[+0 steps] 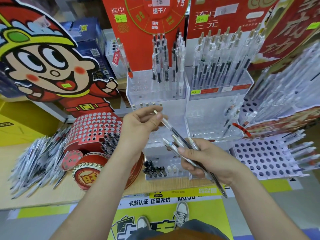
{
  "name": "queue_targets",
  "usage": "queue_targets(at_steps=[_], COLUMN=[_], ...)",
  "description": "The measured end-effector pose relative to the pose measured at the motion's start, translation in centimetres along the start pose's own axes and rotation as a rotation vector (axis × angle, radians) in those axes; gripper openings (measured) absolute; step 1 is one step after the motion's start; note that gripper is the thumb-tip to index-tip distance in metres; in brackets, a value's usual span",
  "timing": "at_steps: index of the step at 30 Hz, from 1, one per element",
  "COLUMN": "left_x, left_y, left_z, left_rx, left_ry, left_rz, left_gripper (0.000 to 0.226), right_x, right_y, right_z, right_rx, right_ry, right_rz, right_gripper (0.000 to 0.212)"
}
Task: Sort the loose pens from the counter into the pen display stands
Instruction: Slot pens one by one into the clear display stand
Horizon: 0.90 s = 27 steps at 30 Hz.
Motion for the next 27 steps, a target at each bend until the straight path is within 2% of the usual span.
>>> queue_targets(at_steps=[4,8,10,12,14,16,19,24,27], left_x=[0.4,0.4,0.5,0.5,0.3,0.1,0.0,0.3,0.6], left_y=[-0.7,-2.2,-2.9,-3.2,-3.1,-2.8,-2.7,-3.4,-4.4], left_z=[1.5,3.7,4.6,4.4,3.2,1.7,0.4,0.8,1.2], left_rx=[-0.070,-0.057,-0.045,-0.042,-0.035,-0.020,0.032,0.203,0.277], left_ry=[-0.033,-0.124,-0.138,-0.095,-0.029,0.033,0.071,-0.020,-0.079], left_rz=[-0.048,-0.155,-0.199,-0.208,-0.190,-0.171,-0.163,-0.114,-0.110], left_gripper=[0.027,0.031,0.034,0.036,0.037,0.038,0.035,0.016,0.014], right_x=[-0.4,-0.8,-1.1,-1.3,-1.0,-0.4,0.5,0.1,0.0], right_y=[-0.4,-1.3,-1.3,-0.8,0.1,0.7,0.8,0.5,0.7], right_z=[0.8,2.1,3.4,4.4,4.1,3.2,2.5,4.0,4.4], right_rx=[-0.016,-0.066,-0.014,0.056,0.063,0.058,0.092,0.121,0.159], right_ry=[-0.009,-0.021,-0.097,-0.174,-0.190,-0.193,-0.221,-0.317,-0.349], right_rz=[0.001,-0.056,-0.041,0.013,0.068,0.099,0.129,0.180,0.222], right_gripper=[0.022,0.036,0.033,0.031,0.037,0.033,0.006,0.005,0.006])
Point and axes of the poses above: each hand's wrist, its own x-axis towards the middle knuckle, its own z-axis out of the back of the hand, y = z × x, the point moved 9 cm from there along x, towards the middle knuckle, and after that the axes turned 6 degrees about y, right-handed, at the moved point
